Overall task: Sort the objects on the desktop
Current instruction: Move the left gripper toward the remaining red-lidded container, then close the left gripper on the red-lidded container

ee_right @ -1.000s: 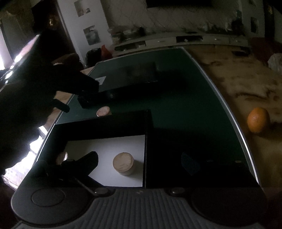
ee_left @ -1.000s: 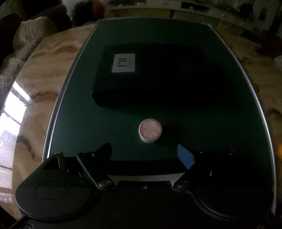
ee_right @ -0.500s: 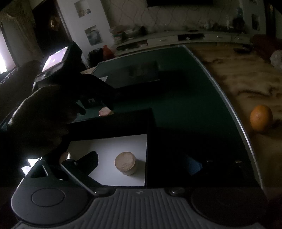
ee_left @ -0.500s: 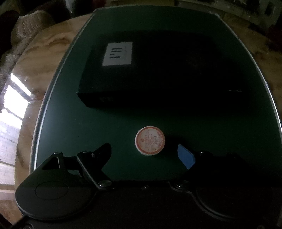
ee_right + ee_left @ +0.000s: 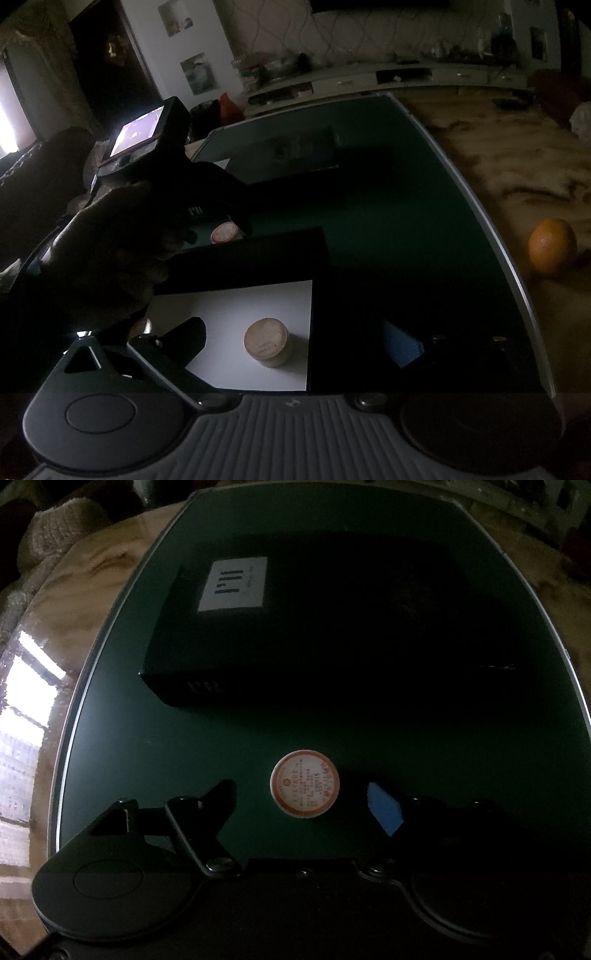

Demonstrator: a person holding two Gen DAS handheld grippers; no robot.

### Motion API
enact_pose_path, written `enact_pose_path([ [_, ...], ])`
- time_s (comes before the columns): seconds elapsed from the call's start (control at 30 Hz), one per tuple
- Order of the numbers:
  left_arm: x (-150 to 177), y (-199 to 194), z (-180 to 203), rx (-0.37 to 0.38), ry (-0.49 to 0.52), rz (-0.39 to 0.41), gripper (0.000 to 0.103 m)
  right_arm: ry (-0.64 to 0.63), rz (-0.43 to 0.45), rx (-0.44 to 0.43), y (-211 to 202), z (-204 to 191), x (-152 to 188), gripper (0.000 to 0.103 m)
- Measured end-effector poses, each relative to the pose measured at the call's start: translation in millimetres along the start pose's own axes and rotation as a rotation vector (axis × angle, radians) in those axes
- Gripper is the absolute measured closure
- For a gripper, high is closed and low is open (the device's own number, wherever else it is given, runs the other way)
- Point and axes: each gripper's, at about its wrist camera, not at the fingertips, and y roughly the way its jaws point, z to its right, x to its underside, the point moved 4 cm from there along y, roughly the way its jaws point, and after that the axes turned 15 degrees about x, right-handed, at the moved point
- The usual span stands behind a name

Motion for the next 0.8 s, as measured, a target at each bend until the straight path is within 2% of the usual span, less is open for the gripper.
enact_pose_path([
  [0.33,-1.1,5.9,-1.4,0.012,-0.005,-0.009,0.043,-0.004,-0.005,0.002,0.9,-2.1,0.8,0.000],
  [0.8,0.1,4.8,-3.1,0.014,-0.006,-0.008,0.051,-0.003,-0.008,0.001,1.7,-3.8,1.9,0.000],
])
